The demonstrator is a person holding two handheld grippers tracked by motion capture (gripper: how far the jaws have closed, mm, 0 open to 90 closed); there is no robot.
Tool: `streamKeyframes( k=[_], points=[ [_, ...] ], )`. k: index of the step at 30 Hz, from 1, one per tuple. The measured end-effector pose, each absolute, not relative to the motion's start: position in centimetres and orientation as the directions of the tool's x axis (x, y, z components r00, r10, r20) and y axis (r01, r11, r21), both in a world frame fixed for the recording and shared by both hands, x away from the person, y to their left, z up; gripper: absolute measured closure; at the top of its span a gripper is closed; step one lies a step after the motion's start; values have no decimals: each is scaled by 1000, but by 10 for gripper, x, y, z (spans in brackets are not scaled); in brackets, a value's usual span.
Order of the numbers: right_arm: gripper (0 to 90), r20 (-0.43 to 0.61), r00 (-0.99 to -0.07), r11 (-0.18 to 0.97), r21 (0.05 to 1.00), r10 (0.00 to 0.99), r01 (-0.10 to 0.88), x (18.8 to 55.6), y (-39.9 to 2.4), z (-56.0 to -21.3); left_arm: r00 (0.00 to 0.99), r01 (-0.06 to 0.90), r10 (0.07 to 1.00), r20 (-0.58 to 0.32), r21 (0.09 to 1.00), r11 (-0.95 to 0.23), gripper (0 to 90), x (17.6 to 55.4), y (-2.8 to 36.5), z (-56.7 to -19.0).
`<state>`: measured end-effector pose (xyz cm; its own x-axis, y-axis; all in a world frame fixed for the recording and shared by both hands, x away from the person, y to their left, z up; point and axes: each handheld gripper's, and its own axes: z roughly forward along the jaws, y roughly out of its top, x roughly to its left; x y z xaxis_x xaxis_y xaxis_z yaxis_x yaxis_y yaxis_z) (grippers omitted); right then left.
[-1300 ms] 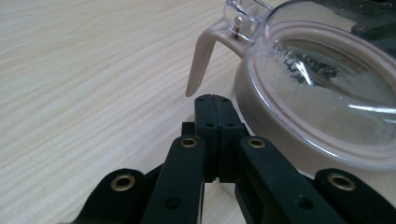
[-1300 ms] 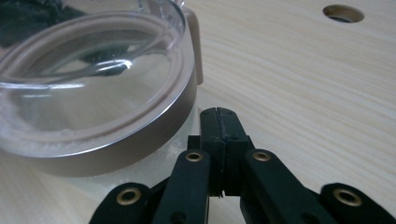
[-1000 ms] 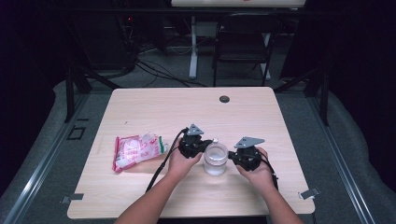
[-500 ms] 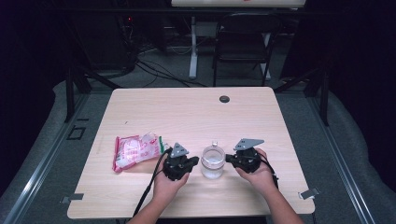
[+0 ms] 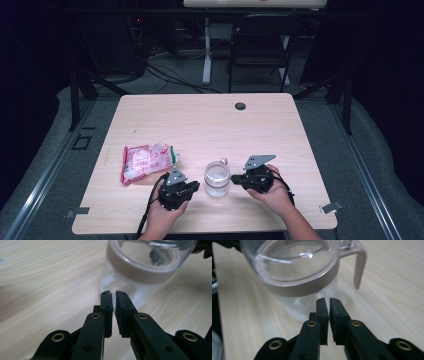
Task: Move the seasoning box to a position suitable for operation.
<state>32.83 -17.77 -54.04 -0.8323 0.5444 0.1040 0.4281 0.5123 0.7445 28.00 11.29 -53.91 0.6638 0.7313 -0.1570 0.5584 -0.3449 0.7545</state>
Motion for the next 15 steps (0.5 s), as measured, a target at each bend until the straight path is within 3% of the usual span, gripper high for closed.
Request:
streamKeyframes(
  k=[6, 15],
  points=[
    [817, 44, -755, 442, 788, 654, 429, 342, -178, -546, 639, 567, 751, -167, 762, -313, 827, 275, 130, -547],
    [743, -6, -794, 486, 794, 608, 366, 365, -161, -559, 600, 583, 780, -181, 766, -271, 801, 266, 145, -549]
  ],
)
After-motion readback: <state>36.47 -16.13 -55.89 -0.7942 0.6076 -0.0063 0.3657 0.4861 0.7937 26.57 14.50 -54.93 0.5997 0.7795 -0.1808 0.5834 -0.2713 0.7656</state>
